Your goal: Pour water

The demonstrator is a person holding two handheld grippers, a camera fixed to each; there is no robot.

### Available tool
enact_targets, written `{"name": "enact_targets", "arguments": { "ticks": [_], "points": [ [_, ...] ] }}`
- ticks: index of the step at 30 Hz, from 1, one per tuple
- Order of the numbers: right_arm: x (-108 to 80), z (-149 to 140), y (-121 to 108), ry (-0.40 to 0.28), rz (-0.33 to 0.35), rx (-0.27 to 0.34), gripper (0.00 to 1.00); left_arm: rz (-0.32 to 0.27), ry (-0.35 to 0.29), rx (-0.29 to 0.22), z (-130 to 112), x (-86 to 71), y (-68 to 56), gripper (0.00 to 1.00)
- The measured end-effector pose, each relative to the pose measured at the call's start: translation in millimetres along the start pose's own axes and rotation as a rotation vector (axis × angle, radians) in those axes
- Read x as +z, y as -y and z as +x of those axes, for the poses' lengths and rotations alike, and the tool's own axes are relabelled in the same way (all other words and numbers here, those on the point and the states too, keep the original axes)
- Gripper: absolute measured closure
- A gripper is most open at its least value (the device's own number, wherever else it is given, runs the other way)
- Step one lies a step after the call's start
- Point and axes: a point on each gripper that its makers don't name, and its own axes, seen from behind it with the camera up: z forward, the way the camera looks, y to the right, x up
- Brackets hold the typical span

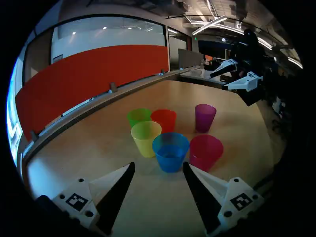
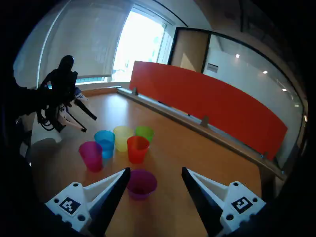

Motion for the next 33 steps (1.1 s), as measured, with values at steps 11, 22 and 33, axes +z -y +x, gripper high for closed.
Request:
{"name": "enact_targets", "arguments": {
  "ticks": [11,22,33],
  "points": [
    [7.0,-6,-4,0.009,0.004,0.001,0.00,-0.054,0.045,0.029,-9,24.4,-8.4,0.10],
    [12.2,-13,-8,0.018,0.004,0.006,0.00,-0.089,0.054,0.024,-10,41.9,-14.3,0.10],
    [15.0,-15,-8,0.023,0.010,0.001,0.00,-0.110,0.059,0.036,-8,55.5,-18.4,0.10]
  ]
}}
